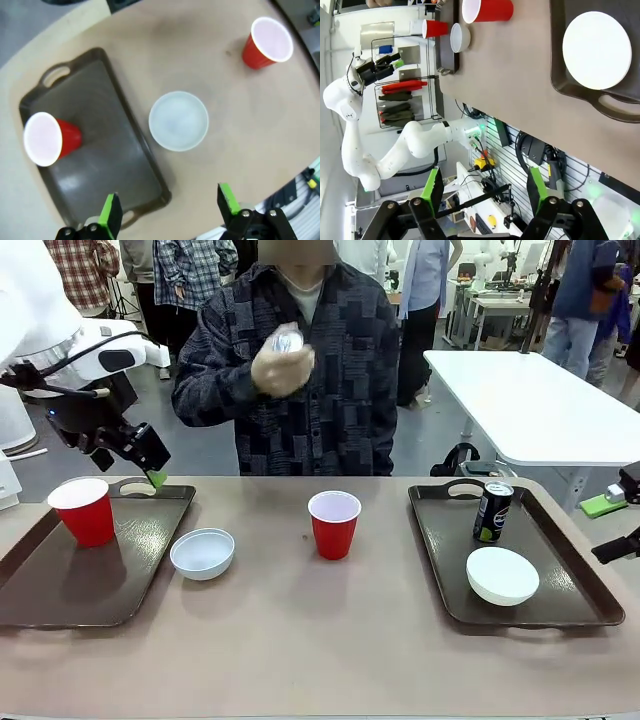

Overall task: Prepare tableware on both trays.
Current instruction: Pick up a Picnic Bowl from the table and place it on a Handle tray.

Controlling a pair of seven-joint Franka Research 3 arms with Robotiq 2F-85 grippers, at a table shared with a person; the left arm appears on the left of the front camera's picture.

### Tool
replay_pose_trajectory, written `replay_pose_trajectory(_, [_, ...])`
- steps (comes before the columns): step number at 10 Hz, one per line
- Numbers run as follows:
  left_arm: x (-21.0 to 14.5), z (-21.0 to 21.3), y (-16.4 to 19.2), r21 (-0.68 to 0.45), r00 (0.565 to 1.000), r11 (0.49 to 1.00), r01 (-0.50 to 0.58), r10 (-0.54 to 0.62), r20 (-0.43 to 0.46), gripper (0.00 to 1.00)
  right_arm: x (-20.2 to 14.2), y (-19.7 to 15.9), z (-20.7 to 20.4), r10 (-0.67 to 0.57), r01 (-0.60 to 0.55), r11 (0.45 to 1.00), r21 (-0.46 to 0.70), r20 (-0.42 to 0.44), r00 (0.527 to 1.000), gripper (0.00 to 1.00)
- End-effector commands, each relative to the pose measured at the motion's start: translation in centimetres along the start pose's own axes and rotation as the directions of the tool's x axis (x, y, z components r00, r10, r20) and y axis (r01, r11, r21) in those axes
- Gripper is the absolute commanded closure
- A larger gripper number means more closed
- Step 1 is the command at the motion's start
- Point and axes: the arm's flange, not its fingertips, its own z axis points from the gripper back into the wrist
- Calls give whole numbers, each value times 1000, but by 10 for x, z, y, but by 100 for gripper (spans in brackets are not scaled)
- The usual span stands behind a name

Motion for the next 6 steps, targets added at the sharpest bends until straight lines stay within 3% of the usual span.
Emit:
replay_pose_trajectory(1, [-6, 8, 5, -89, 997, 994, -65, 61, -42, 0, -4, 8, 7, 9, -9, 1000, -1, 31, 999, 13])
replay_pose_trajectory(2, [0, 0, 0, 0, 1000, 1000, 0, 0, 0, 0, -4, 8, 7, 9, -9, 1000, -1, 31, 999, 13])
replay_pose_trajectory(4, [-1, -1, 6, -30, 1000, 999, -23, 22, -10, 0, -4, 8, 7, 9, -9, 1000, -1, 31, 999, 13])
replay_pose_trajectory(5, [-76, 30, 18, -100, 995, 991, 89, -93, -32, 0, -4, 8, 7, 9, -9, 1000, -1, 31, 999, 13])
replay_pose_trajectory(6, [-112, 46, 22, -115, 992, 986, 122, -123, 4, 0, -4, 8, 7, 9, -9, 1000, -1, 31, 999, 13])
